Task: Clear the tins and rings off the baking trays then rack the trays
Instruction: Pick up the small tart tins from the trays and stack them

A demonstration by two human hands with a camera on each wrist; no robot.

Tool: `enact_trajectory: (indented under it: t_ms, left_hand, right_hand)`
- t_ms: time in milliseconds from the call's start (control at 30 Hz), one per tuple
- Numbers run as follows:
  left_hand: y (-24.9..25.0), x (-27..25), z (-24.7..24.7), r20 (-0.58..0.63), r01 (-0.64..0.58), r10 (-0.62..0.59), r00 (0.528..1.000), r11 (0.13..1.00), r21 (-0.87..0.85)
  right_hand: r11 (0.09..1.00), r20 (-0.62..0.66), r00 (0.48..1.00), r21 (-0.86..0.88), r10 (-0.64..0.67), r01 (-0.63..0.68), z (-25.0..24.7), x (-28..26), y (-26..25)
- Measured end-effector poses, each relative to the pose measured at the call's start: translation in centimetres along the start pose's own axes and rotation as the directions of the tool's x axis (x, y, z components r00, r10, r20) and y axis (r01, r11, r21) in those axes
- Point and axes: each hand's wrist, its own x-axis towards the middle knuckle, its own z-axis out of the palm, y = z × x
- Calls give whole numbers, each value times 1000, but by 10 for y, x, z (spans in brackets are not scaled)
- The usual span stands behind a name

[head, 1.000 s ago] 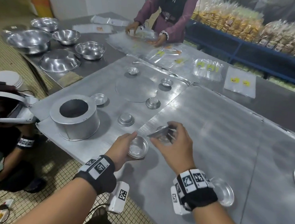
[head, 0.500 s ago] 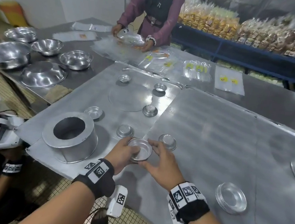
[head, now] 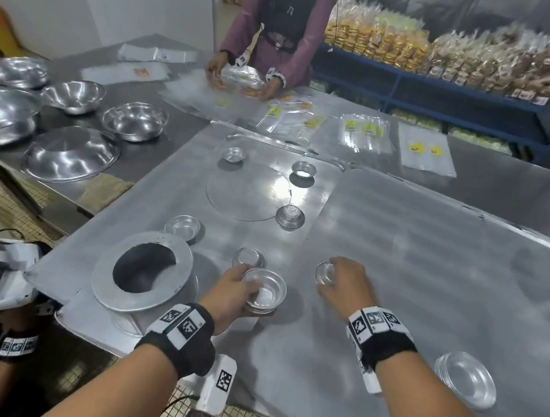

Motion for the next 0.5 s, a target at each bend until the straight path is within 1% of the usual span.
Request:
enact_trajectory:
  t_ms: [67, 200, 267, 433, 500]
  left_hand:
    - [1, 1, -1, 13, 26, -26, 1000, 999, -36]
    - [2, 5, -4, 42, 85, -82, 996, 994, -64]
    - [0, 8, -5, 49, 87, -85, 995, 995, -52]
    - [-3, 12, -7, 47, 43, -43, 998, 999, 0]
    - [-2, 12, -7, 36, 36, -36, 999, 999, 16]
  right_hand:
    - [997, -1, 998, -62, 55, -55, 1, 7, 3]
    - [990, 33, 992, -71, 125, -123, 6, 12, 8]
    - [989, 24, 990, -57, 140, -139, 8, 13, 11]
    - [984, -56, 988, 119, 142, -135, 2, 5, 8]
    - [960, -84, 985, 251, 152, -127, -1, 0, 2]
